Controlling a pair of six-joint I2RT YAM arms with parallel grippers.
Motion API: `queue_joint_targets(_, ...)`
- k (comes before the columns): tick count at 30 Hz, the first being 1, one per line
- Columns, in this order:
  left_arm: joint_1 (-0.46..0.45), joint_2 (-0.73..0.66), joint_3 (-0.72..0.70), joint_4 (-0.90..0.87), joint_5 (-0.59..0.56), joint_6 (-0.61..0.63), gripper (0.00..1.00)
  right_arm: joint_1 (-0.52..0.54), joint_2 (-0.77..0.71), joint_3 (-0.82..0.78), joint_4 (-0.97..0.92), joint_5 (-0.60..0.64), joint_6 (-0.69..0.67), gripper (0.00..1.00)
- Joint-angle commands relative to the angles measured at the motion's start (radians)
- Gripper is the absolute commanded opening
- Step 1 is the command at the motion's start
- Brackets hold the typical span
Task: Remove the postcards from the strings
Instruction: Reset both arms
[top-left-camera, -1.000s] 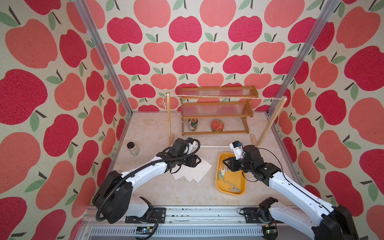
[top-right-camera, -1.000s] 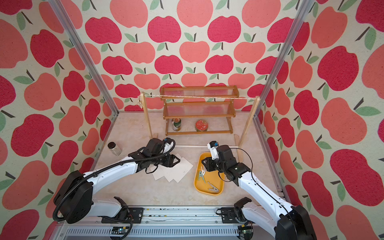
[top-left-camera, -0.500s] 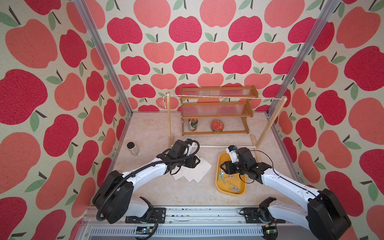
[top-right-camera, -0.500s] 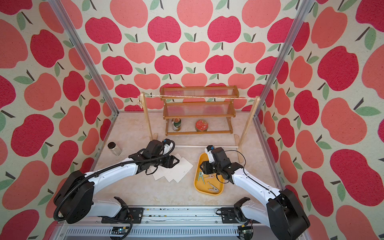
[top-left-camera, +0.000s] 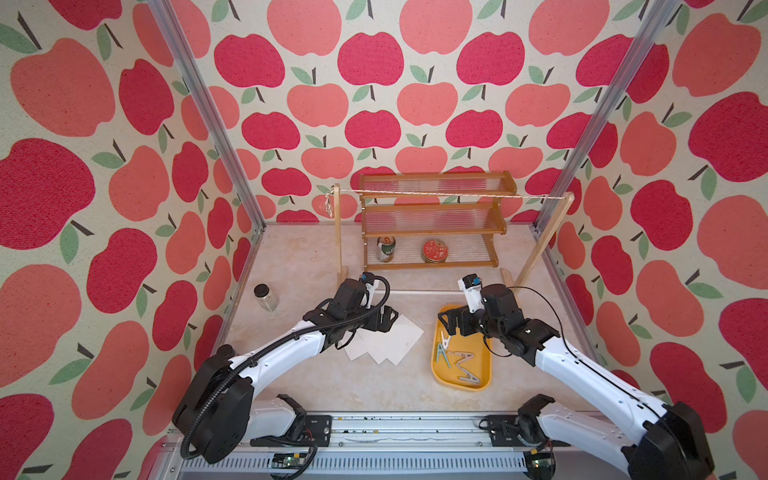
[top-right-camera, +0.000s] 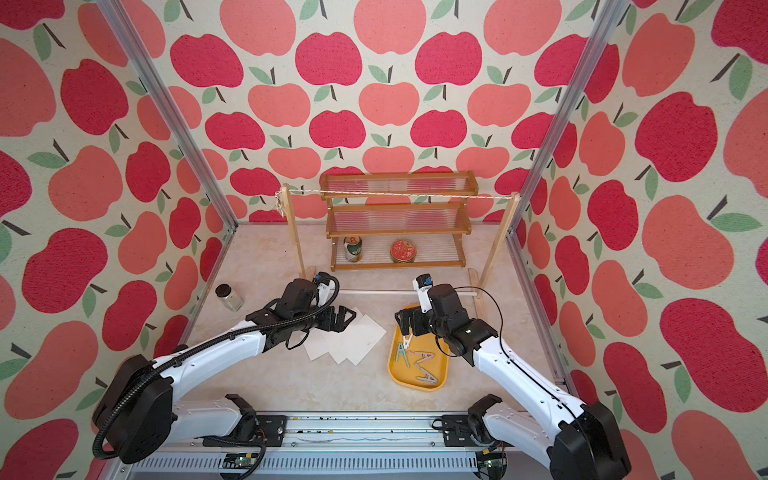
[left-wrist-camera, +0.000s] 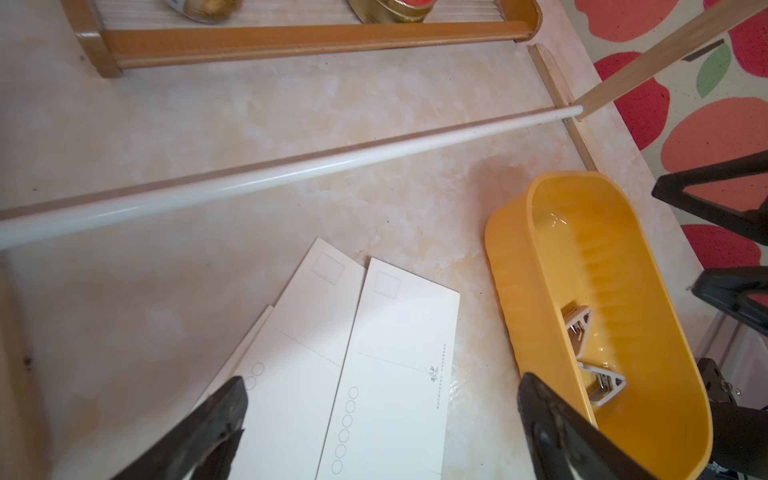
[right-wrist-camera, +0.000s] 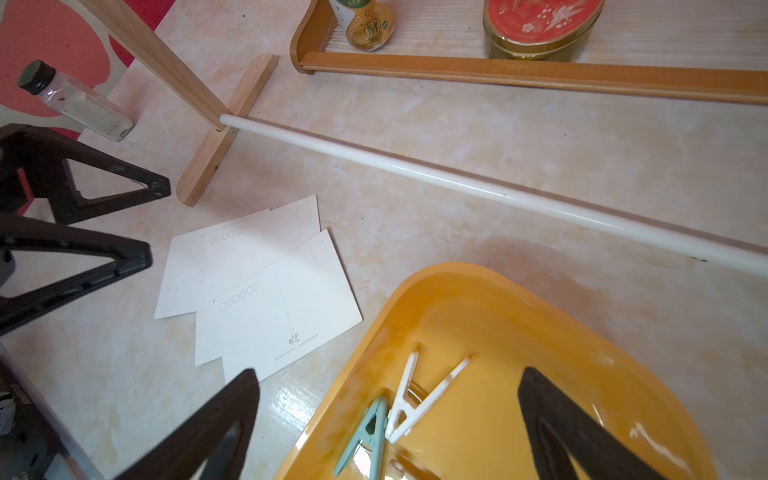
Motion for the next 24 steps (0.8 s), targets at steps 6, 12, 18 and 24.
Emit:
queue_joint_targets(6,0.134,-0.15,-0.046,-0.052,-0.309,0.035,0.99,-0.031,-0.071,-0.04,0.216,0.35,-0.216,0.99)
queue_joint_targets(12,0.34,-0.247,-0.09,-0.048,-0.412,0.08,0.99,-0.142,-0.076,-0.2,0.551,0.495,-0.34,0.99)
queue_joint_targets(18,0.527,-0.243,-0.189,0.12,-0.466,0.146,0.99,-0.288,0.049,-0.207,0.622,0.523,-0.326,0.99)
queue_joint_targets(24,0.65,-0.086,-0.243,0.324,-0.461,0.223,0.99,-0.348,0.232,-0.243,0.821,0.55,-0.375,0.99)
